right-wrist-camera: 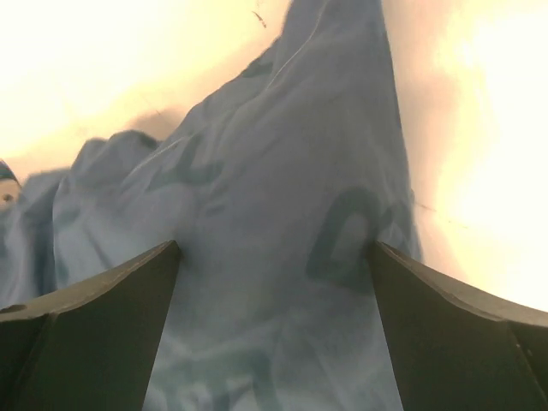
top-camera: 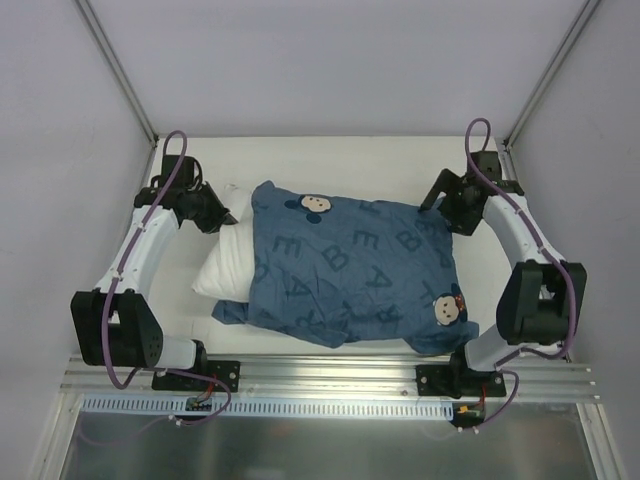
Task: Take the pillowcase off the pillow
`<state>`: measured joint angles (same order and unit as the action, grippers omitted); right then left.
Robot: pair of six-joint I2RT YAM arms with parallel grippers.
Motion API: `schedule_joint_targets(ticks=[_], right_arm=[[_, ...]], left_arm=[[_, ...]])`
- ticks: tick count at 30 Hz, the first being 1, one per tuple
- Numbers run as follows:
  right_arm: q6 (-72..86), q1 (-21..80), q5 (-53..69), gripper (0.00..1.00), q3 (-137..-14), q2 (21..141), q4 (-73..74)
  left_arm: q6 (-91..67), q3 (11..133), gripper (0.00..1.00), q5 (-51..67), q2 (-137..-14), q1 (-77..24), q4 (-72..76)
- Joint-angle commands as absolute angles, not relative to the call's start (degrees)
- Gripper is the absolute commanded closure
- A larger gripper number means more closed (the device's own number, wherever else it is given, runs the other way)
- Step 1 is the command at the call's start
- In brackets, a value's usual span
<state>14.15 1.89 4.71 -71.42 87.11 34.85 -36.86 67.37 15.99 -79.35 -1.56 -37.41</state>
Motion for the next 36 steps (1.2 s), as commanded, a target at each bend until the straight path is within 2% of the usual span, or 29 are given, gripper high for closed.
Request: schedule_joint_targets(ticks=[1,5,7,10,11,14,22,27,29,31,36], right_arm=[[21.26,-1.66,13.0,0.04,-73.74,91.39,30.86],[24.78,-3.86,15.9,0.03,-74.97,98.51,27.6],[25.05,-3.69,17.4,0.12,-75.76,102.3,27.07],[24.78,-2.99,16.44,0.56,-75.24,101.96,26.37],[24.7,-3.16,15.65,0.79,-75.15,101.43,26.28],[24.35,-4.82,11.53,0.97,-75.5,97.75,27.6],[23.64,-10.46,9.58,0.99,-76.89,84.04,27.5],[22.5,-10.72,10.72,0.98,-82.16,77.8,30.4],[20.58,-10.72,10.55,0.94,-85.93,76.91,31.9],[19.34,-10.9,9.24,0.99,-88.32,76.2,35.06],[17.32,-13.09,7.3,0.99,-87.63,71.99,35.16]], left_arm=[[-35.51,66.54,1.0,16.7,-75.94,-2.29,-37.71],[-33.75,66.27,1.0,17.32,-75.85,-2.29,-37.79],[-33.31,65.83,1.0,17.05,-75.32,-2.29,-37.88],[-32.7,65.92,1.0,16.79,-74.53,-2.29,-37.88],[-32.61,66.0,1.0,16.27,-74.36,-2.2,-37.97],[-30.94,67.23,1.0,15.3,-74.27,-1.58,-39.98],[-26.28,69.07,1.0,17.93,-66.98,10.79,-43.06],[-26.45,75.57,1.0,18.01,-65.65,12.57,-45.79],[-27.15,77.68,1.0,18.63,-65.57,12.92,-46.05],[-27.51,78.83,1.0,19.59,-65.39,13.18,-46.32],[-27.6,80.42,1.0,20.65,-63.28,17.13,-46.93]])
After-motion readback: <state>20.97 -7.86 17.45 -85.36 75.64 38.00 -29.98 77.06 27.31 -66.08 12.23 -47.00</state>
